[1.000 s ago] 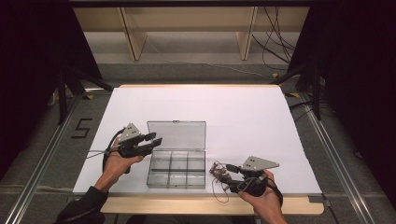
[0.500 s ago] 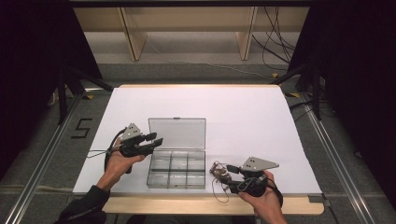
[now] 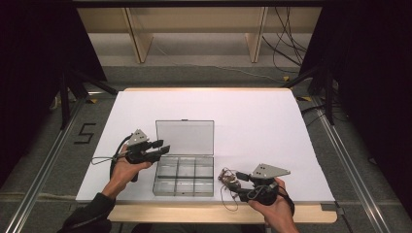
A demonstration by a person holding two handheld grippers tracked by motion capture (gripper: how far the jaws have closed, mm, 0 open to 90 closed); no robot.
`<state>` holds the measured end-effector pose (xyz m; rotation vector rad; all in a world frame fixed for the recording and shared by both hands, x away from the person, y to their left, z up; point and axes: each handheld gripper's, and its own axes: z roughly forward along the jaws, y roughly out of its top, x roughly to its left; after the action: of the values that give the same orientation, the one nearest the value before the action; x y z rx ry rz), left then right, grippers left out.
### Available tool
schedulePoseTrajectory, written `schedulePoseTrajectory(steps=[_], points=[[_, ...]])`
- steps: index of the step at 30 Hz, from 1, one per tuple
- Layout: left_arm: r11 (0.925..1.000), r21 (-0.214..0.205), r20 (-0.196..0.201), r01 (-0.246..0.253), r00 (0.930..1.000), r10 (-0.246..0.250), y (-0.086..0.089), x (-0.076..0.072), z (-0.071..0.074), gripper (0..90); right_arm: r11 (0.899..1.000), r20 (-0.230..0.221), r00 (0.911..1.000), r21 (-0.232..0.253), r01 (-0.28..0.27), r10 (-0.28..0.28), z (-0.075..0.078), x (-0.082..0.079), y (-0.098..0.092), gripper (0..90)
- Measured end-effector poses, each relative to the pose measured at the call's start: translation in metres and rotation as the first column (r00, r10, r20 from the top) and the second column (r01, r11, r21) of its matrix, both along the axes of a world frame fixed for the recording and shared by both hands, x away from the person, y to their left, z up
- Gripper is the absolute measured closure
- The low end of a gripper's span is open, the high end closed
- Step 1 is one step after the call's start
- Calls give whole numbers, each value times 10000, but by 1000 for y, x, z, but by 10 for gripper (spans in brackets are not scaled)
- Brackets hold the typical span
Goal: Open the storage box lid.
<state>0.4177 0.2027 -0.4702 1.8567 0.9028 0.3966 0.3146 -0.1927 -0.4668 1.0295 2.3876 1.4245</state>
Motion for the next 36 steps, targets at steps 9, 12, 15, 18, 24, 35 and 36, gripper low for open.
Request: schedulePoseTrajectory(steps=[9,12,15,18,24,35,36], points=[[9996,-225,-349,-189,9992,181,0,1,-3,586,9999,-76,9999,-152,68,-69,-1,-1,1,483],[9994,-252,-545,-252,9982,238,0,1,-3,585,9999,-62,10000,-127,75,-76,-1,-1,1,483],[9997,-152,-488,-190,9986,182,0,1,-3,584,9999,-106,9999,-126,48,-49,0,-1,0,483],[9993,-269,-638,-254,9977,236,1,1,-5,576,10000,-243,9997,-25,18,-19,0,-2,1,483],[9989,-411,-831,-233,9963,198,2,3,-7,569,9999,-190,9998,116,-65,68,0,-1,1,483],[9970,-688,-1289,-344,9913,253,4,4,-11,552,10000,-237,9997,-93,29,-31,0,-2,1,480],[9965,-746,-1357,-382,9904,278,5,5,-11,552,9999,-234,9997,-97,38,-40,0,-2,1,480]])
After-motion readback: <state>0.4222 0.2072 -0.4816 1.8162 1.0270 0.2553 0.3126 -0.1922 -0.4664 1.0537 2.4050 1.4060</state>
